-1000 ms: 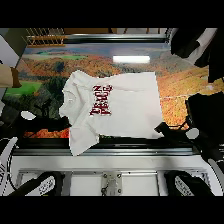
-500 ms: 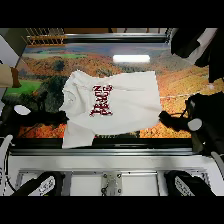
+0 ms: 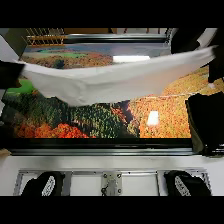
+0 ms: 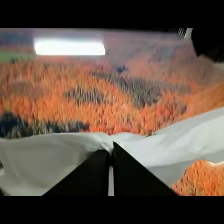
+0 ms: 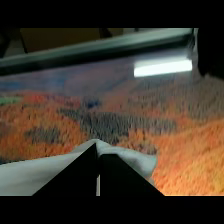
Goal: Fold the clothes and pants, and hang the long-sleeved shirts on hangers.
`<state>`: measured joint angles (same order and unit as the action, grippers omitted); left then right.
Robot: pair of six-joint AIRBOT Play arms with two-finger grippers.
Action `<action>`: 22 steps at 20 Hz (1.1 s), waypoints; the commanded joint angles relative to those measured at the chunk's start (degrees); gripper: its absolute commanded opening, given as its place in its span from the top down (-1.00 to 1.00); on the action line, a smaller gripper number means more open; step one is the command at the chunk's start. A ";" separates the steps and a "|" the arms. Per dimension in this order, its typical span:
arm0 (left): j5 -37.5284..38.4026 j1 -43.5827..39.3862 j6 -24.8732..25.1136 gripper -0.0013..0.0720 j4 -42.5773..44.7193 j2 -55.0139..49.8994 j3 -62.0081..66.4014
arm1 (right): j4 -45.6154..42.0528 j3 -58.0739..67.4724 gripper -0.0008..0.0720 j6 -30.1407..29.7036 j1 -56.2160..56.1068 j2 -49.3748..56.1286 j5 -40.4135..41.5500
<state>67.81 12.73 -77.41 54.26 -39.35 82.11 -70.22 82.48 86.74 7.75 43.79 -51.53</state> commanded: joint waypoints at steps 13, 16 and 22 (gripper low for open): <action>4.92 -0.02 -10.49 0.95 -0.04 -2.19 9.94 | -4.15 8.46 0.95 4.59 -0.04 -0.44 -14.84; 4.57 -0.02 -8.76 0.95 0.02 -13.16 2.62 | -4.17 8.46 0.95 4.52 -0.11 11.89 -21.86; -6.62 -5.09 0.00 0.95 -0.33 -39.39 -3.98 | -4.20 8.55 0.95 -0.09 -3.56 39.60 -14.23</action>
<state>66.78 9.85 -81.62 54.24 -66.98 80.12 -74.56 90.91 88.36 5.67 71.59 -69.41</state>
